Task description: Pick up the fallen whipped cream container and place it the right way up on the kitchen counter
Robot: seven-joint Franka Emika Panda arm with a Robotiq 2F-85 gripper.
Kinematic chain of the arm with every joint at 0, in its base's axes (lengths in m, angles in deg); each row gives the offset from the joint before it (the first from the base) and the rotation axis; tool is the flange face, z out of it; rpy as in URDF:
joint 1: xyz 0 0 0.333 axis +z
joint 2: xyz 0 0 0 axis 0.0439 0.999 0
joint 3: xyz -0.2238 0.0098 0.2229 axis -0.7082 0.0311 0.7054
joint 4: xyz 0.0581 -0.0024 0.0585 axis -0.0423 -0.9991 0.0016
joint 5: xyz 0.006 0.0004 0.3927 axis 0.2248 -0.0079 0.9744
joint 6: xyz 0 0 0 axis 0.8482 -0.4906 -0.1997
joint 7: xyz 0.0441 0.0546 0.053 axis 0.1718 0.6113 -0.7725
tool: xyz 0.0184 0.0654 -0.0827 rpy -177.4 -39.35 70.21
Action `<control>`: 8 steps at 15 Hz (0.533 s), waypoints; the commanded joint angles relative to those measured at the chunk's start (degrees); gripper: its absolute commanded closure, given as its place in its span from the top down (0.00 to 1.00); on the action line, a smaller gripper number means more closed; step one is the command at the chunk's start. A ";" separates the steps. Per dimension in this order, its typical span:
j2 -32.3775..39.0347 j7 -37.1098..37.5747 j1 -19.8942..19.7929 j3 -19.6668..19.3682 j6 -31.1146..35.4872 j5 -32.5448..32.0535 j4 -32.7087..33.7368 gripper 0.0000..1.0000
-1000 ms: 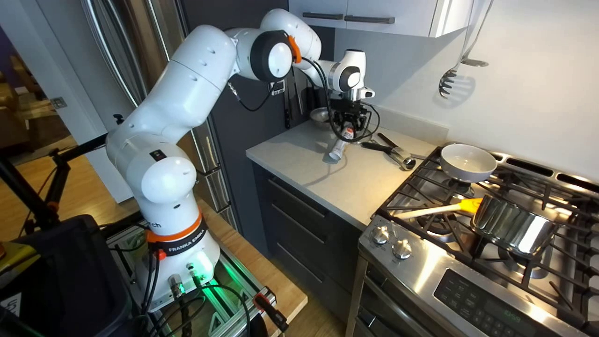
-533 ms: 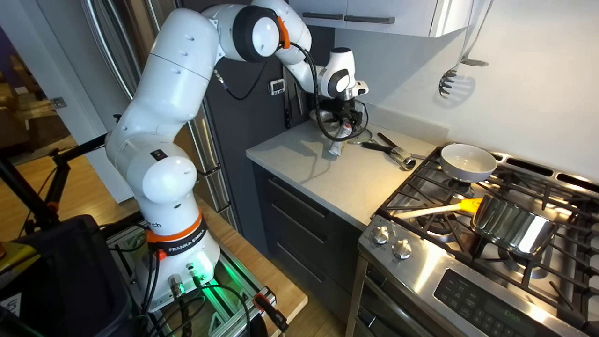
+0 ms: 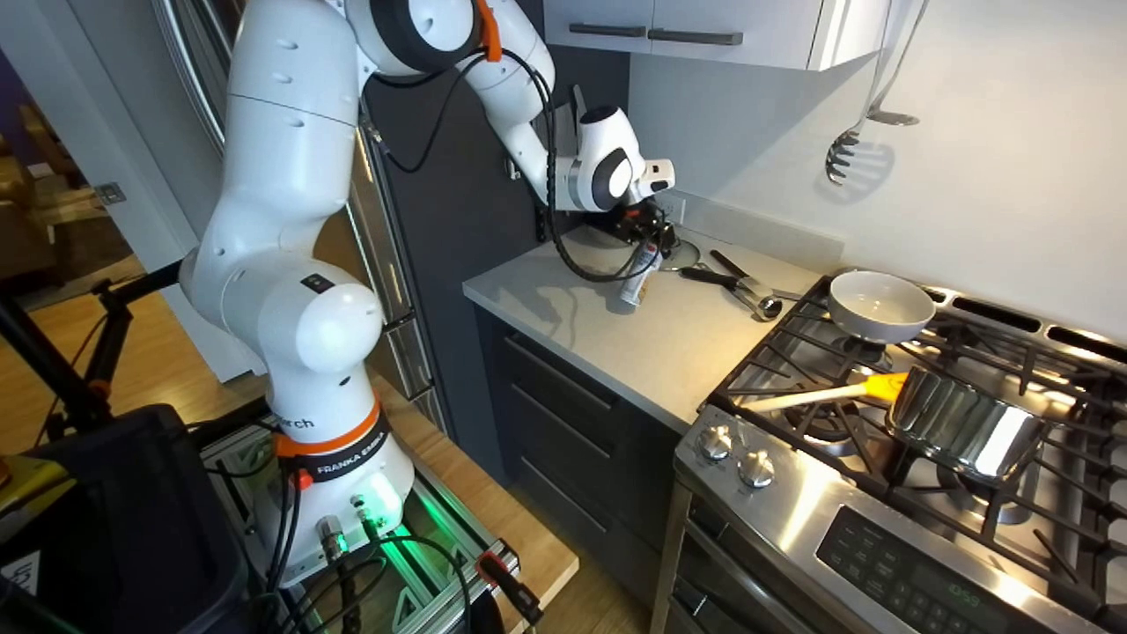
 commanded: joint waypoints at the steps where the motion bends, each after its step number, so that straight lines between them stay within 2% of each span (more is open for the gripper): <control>1: -2.80 14.98 12.56 -15.58 5.98 -9.80 -6.93 0.38; 3: -1.31 20.65 19.81 -24.00 8.51 -11.50 -7.87 0.38; 5: 0.17 24.29 24.77 -29.27 10.06 -11.40 -8.68 0.38; 8: 1.56 26.56 28.73 -32.51 12.48 -9.95 -10.45 0.38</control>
